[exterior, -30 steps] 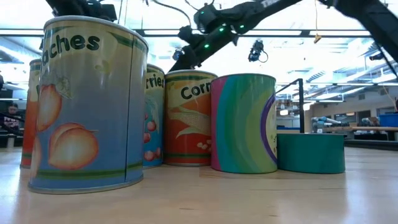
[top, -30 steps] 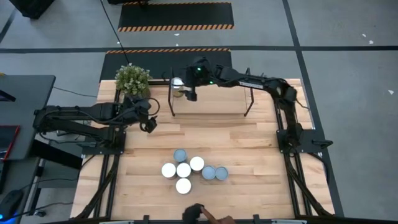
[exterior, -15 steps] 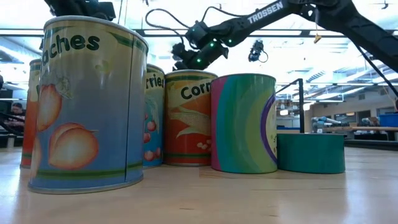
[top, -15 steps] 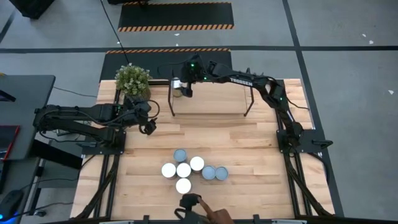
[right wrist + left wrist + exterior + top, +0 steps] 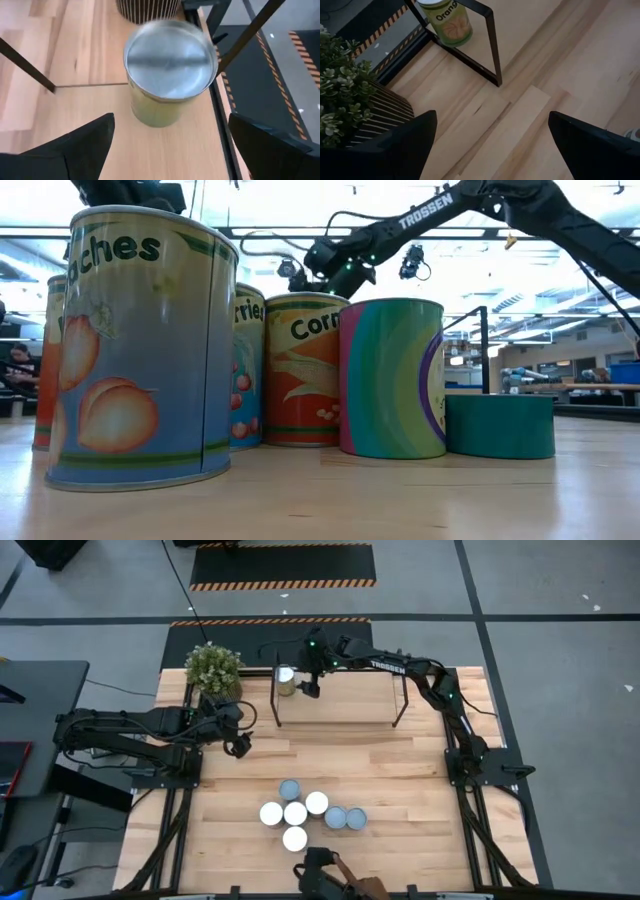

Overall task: Pick and place cans onto a shelf
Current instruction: Put the canned oranges on the shelf

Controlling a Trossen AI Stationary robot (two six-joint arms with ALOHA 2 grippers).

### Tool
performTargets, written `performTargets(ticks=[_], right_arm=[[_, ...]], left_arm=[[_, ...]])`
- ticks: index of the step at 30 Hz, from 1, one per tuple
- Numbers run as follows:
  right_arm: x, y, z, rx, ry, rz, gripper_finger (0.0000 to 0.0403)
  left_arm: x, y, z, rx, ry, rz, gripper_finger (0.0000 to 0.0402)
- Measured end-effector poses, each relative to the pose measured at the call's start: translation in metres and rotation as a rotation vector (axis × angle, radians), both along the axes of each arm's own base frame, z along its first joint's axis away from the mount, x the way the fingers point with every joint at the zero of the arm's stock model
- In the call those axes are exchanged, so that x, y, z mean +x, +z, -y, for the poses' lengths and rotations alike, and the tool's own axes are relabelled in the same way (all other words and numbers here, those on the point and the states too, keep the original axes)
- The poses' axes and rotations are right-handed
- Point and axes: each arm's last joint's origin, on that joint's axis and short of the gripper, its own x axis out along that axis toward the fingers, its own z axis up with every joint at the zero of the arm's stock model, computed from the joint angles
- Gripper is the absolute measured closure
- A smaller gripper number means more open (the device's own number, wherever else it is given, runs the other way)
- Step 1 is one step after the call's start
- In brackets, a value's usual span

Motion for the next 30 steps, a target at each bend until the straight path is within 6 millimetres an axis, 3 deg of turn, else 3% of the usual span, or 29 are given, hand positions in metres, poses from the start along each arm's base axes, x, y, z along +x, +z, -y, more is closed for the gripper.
performTargets(ticks=[4,11,15,19,25,30], right_arm=[[0.0,-0.021,0.001,-0.017,-0.004,-0.027,0.0003],[-0.003,-0.022,0.008,-0.035,-0.009,-0.002,0.0003],[-0.008,-0.019,0.011,-0.03,-0.01,-0.014,0.0003],[-0.008,-0.019,0.01,-0.037,0.003,-0.021,0.0003],[-0.013,-0.017,0.009,-0.05,0.032,-0.057,0.0003],[-0.021,-0.002,0.008,-0.042,0.032,-0.053,0.0003]], left_arm=[[0.001,-0.002,-0.001,-0.006,0.022,0.015,0.0013],[0.001,-0.041,-0.003,0.017,0.095,0.014,0.0013],[-0.006,-0.06,-0.005,0.163,0.177,-0.03,0.0013],[-0.001,-0.057,-0.013,0.298,0.131,-0.087,0.0013],[0.013,-0.052,-0.033,0.347,-0.009,-0.125,0.0013],[0.019,-0.058,-0.056,0.456,-0.125,-0.345,0.0013]])
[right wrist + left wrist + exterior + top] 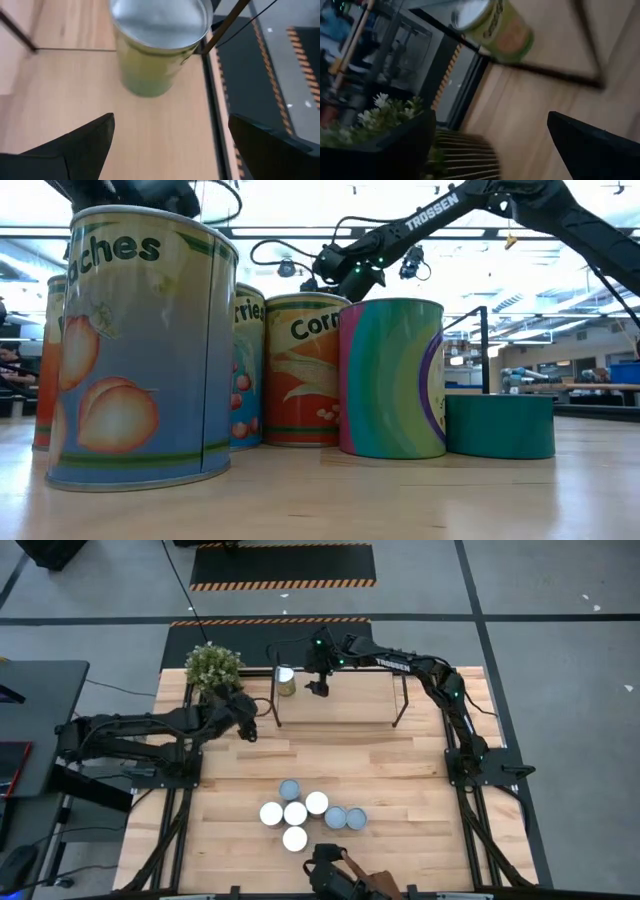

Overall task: Pick and place cans onto a shelf
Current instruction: Put the canned oranges on the shelf

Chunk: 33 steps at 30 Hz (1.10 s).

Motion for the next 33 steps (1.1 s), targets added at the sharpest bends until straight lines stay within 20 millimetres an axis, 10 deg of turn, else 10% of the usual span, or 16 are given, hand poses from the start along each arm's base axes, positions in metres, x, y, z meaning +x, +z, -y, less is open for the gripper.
performTargets(ticks=[17,33], right_arm=[[-0.02,0.01,0.013,0.051,0.011,-0.004,0.0003],[-0.022,0.009,0.016,0.085,0.038,0.009,0.0003]], left_arm=[[0.021,-0.023,-0.077,-0.044,-0.034,-0.077,0.0023],[0.032,-0.029,-0.094,0.014,-0.166,-0.05,0.0221]])
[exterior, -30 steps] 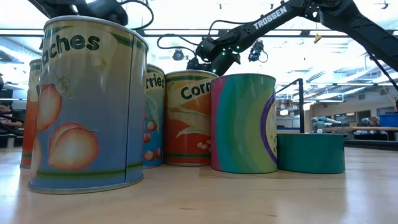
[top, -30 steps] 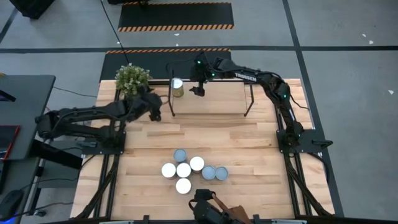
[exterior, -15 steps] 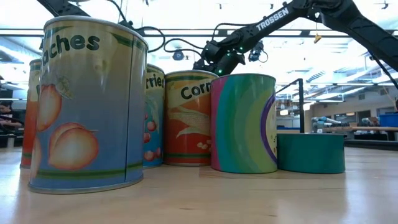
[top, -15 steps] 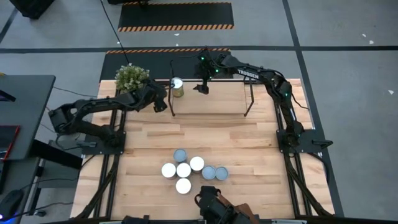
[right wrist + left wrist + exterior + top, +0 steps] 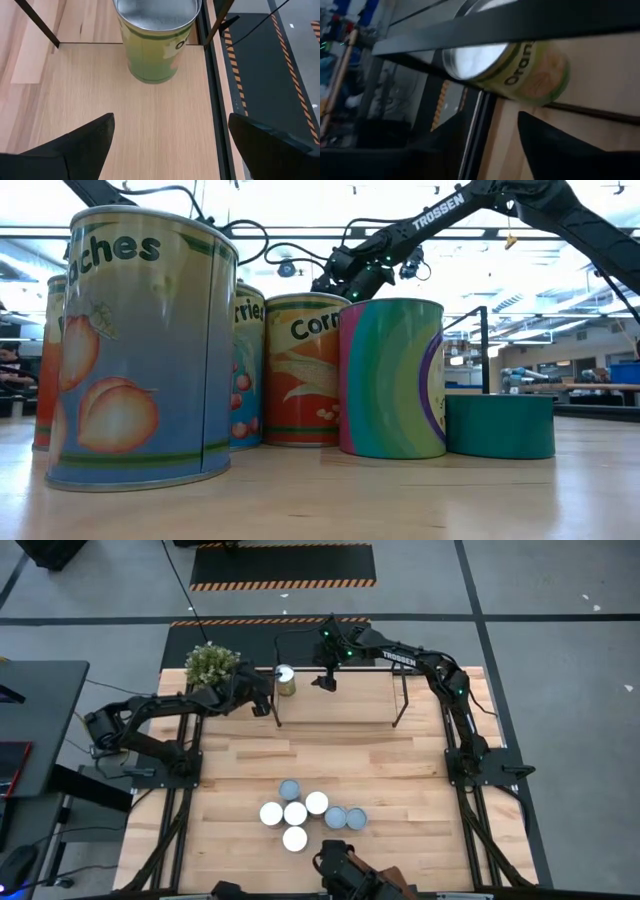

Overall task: Pick and place cans onto a shelf
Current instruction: Put the canned oranges on the shelf

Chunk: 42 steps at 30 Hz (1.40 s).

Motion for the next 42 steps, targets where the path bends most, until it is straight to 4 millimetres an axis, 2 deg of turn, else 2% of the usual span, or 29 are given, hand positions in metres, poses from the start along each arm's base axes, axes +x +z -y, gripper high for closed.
performTargets(ticks=[4,9,13,19,28,33,42], right_arm=[[-0.001,-0.001,0.0,0.006,0.0,-0.008,0.0003],[0.0,0.0,0.0,0.003,0.007,-0.006,0.0003],[0.002,0.001,-0.001,-0.004,0.02,0.024,0.0003],[0.005,0.002,-0.002,-0.009,0.025,0.037,0.0003],[0.003,0.001,-0.003,0.0,0.027,0.018,0.0003],[0.003,0.001,-0.003,-0.003,0.029,0.017,0.0003],[0.003,0.001,-0.004,-0.004,0.03,0.017,0.0003]], left_arm=[[-0.003,0.002,-0.006,-0.001,-0.027,0.024,0.0263],[-0.008,0.002,-0.014,0.011,-0.011,0.012,0.0293],[-0.006,-0.008,-0.02,-0.016,-0.028,0.014,0.0305],[0.003,-0.014,-0.03,0.053,0.012,0.072,0.0319],[0.005,-0.016,-0.031,0.041,0.03,0.089,0.0324],[0.005,-0.017,-0.031,0.032,0.042,0.101,0.0297],[0.005,-0.019,-0.031,-0.02,0.078,0.163,0.0178]])
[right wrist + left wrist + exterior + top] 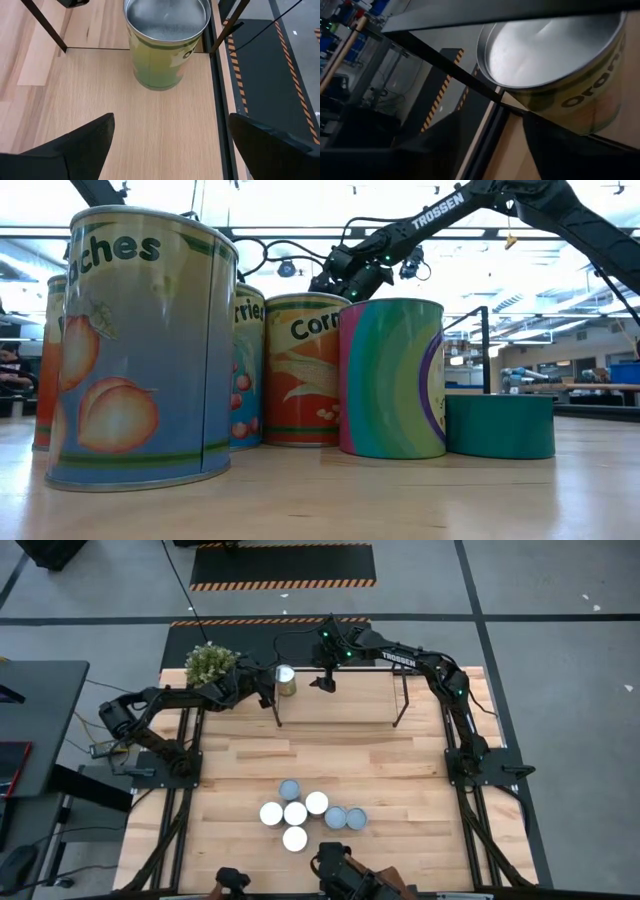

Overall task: Pick and place cans onto a shelf
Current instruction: Put the canned oranges on the shelf, then adjust the canned pineapple

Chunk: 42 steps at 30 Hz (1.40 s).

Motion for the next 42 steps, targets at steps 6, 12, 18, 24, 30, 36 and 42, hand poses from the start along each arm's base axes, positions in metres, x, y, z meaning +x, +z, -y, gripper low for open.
performTargets(ticks=[6,12,18,24,30,36,42], right_arm=[[0.0,0.0,0.0,0.0,0.0,0.0,0.0003],[-0.001,-0.001,-0.001,0.009,0.003,-0.016,0.0003],[-0.004,-0.004,-0.003,0.028,0.003,-0.052,0.0003],[-0.009,0.0,-0.005,0.03,-0.002,-0.091,0.0003],[-0.012,0.011,-0.008,0.022,0.002,-0.073,0.0003],[-0.012,0.017,-0.009,0.026,0.019,-0.034,0.0003],[-0.011,0.018,-0.011,0.057,0.026,-0.021,0.0003]], left_arm=[[0.001,0.0,0.0,-0.026,0.007,0.041,0.0136],[0.001,0.0,0.001,-0.025,0.009,0.034,0.0132],[0.002,0.0,0.003,-0.034,0.024,0.058,0.0137],[0.004,0.001,0.004,-0.075,0.002,0.122,0.0144],[0.003,-0.002,0.005,-0.078,0.031,0.079,0.0145],[-0.002,0.001,0.009,-0.062,0.113,0.019,0.0148],[-0.015,0.025,0.02,-0.047,0.17,0.06,0.0171]])
